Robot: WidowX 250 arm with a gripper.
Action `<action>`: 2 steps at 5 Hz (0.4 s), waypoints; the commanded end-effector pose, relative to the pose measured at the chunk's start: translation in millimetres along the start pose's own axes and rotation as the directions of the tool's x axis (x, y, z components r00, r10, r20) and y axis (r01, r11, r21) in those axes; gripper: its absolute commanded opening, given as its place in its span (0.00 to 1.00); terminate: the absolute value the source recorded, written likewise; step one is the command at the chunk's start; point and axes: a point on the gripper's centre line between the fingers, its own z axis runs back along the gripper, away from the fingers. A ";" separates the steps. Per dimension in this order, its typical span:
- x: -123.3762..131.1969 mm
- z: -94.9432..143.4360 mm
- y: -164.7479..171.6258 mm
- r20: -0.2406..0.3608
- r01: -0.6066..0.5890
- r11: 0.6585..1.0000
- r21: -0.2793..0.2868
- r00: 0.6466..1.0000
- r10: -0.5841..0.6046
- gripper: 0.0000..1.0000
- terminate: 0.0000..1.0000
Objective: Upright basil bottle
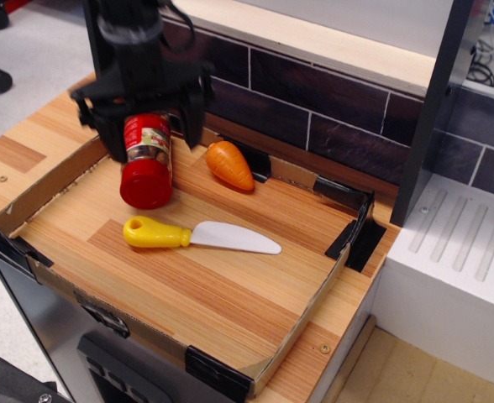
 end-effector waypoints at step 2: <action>2.5 -24.2 4.8 0.039 0.012 1.000 0.010 0.999 -0.012 1.00 0.00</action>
